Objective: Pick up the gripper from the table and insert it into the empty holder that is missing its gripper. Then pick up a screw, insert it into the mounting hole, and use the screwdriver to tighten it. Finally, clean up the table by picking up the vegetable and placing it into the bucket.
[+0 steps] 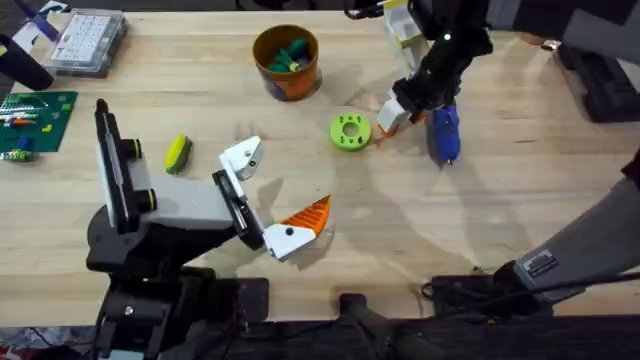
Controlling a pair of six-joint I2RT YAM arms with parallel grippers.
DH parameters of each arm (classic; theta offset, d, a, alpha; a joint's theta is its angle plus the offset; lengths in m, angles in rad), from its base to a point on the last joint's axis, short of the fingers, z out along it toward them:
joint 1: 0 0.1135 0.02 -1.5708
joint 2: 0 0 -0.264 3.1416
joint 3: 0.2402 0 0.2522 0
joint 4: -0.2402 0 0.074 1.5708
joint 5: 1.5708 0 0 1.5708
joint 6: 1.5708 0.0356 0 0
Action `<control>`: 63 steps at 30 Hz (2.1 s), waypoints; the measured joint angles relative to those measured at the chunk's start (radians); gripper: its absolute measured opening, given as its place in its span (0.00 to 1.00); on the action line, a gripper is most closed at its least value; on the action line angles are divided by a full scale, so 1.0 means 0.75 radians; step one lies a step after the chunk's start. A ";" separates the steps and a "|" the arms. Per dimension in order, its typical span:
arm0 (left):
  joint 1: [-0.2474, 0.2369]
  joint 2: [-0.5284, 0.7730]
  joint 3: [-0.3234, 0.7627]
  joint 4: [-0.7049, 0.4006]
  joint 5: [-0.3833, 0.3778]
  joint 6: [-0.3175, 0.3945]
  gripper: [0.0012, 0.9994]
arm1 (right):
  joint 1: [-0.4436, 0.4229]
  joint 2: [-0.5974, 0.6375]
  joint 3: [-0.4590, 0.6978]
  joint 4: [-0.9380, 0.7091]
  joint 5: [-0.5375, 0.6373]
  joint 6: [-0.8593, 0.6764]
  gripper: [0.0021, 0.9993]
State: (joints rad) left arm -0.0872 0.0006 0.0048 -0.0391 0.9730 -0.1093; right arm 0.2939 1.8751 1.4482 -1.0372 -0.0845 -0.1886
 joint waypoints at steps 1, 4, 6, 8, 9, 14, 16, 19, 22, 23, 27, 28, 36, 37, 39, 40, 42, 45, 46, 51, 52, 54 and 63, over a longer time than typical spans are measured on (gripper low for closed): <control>0.000 0.000 0.000 0.000 0.000 0.000 0.99 | 0.002 0.000 0.004 -0.002 0.000 -0.007 0.63; 0.000 0.000 0.000 0.000 0.000 0.000 0.99 | 0.016 0.000 0.023 -0.003 0.001 -0.026 0.63; 0.000 0.000 0.000 0.000 0.000 0.000 0.99 | 0.027 0.000 0.036 0.000 0.001 -0.032 0.63; 0.000 0.000 0.000 0.000 0.000 0.000 0.99 | 0.035 0.000 0.047 0.016 0.001 -0.036 0.63; 0.000 0.000 0.000 -0.001 0.000 0.000 0.99 | 0.038 0.000 0.051 0.024 0.001 -0.038 0.63; 0.000 0.000 0.000 -0.003 0.000 0.000 0.99 | 0.039 0.000 0.058 0.036 0.001 -0.039 0.63; 0.000 0.000 0.000 -0.003 0.000 0.000 0.99 | 0.039 0.000 0.058 0.036 0.001 -0.039 0.63; 0.000 0.000 0.000 -0.003 0.000 0.000 0.99 | 0.039 0.000 0.058 0.035 0.001 -0.039 0.63; 0.000 0.000 0.000 -0.003 0.000 0.000 0.99 | 0.039 0.000 0.058 0.014 0.001 -0.039 0.63; 0.000 0.000 0.000 -0.003 0.000 0.000 0.99 | 0.039 0.000 0.058 0.008 0.001 -0.039 0.63; 0.000 0.000 0.000 -0.003 0.000 0.000 0.99 | 0.039 0.000 0.058 0.005 0.001 -0.039 0.63; 0.000 0.000 0.000 -0.003 0.000 0.000 0.99 | 0.039 0.000 0.058 0.007 0.001 -0.039 0.62; 0.000 0.000 0.000 -0.004 0.000 0.000 0.99 | 0.039 0.000 0.058 0.007 0.001 -0.048 0.33; 0.000 0.000 0.000 -0.004 0.000 0.000 0.99 | 0.039 0.000 0.058 0.008 0.001 -0.051 0.27; 0.000 0.000 0.000 -0.004 0.000 0.000 0.99 | 0.040 0.000 0.058 0.009 0.002 -0.057 0.09; 0.000 0.000 0.000 -0.004 0.000 0.000 0.99 | 0.039 0.000 0.059 0.011 0.003 -0.054 0.03; 0.000 0.000 0.000 -0.004 0.000 0.000 0.99 | 0.039 0.000 0.061 0.012 0.004 -0.055 0.01; 0.000 0.000 0.000 -0.004 0.000 0.000 0.99 | 0.039 0.000 0.061 0.011 0.003 -0.055 0.01; 0.000 0.000 0.000 -0.004 0.000 0.000 0.99 | 0.039 0.000 0.061 0.011 0.003 -0.055 0.01; 0.000 0.000 0.000 -0.004 0.000 0.000 0.99 | 0.039 0.000 0.061 0.011 0.003 -0.055 0.01; 0.000 0.000 0.000 -0.004 0.000 0.000 0.99 | 0.039 0.000 0.061 0.011 0.003 -0.055 0.01; 0.000 0.000 0.000 -0.004 0.000 0.000 0.99 | 0.039 0.000 0.062 0.009 0.003 -0.055 0.01; 0.000 0.000 0.000 -0.004 0.000 0.000 0.99 | 0.039 -0.017 0.108 -0.051 0.001 -0.052 0.01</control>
State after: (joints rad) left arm -0.0872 0.0006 0.0048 -0.0418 0.9730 -0.1093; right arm 0.3233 1.8622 1.5293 -1.0755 -0.0841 -0.2274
